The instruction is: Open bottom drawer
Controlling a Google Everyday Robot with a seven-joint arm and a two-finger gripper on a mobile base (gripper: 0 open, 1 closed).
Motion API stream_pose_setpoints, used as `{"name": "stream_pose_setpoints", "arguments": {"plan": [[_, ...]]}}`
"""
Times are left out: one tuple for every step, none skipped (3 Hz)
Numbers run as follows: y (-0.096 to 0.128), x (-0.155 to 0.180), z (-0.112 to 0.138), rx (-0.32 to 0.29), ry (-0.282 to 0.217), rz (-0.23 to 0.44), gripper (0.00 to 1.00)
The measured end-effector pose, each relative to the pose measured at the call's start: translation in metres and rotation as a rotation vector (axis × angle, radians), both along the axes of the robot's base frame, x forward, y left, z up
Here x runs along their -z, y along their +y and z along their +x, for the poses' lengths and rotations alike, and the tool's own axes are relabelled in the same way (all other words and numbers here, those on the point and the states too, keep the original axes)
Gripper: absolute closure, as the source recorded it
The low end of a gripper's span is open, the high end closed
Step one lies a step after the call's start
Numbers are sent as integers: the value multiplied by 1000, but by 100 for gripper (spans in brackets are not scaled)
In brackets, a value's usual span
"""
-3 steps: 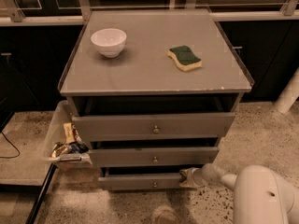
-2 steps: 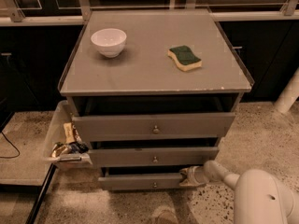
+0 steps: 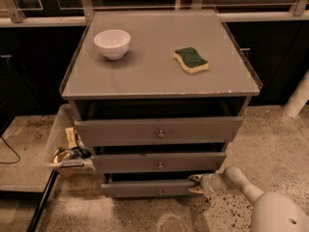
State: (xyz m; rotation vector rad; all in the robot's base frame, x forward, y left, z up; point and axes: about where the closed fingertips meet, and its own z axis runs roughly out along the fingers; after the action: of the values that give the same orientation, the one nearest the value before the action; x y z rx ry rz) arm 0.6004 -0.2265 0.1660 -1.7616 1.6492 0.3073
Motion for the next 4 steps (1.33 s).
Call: {"name": "stream_pose_setpoints", "arguments": {"plan": [[-6,-16,-18,-21,-5,25,85],[0,-28,-42,-53,-15,30,100],[6,-26,-49,-62,-4,37,81],[6,-26,-49,-62,-4,37,58]]}}
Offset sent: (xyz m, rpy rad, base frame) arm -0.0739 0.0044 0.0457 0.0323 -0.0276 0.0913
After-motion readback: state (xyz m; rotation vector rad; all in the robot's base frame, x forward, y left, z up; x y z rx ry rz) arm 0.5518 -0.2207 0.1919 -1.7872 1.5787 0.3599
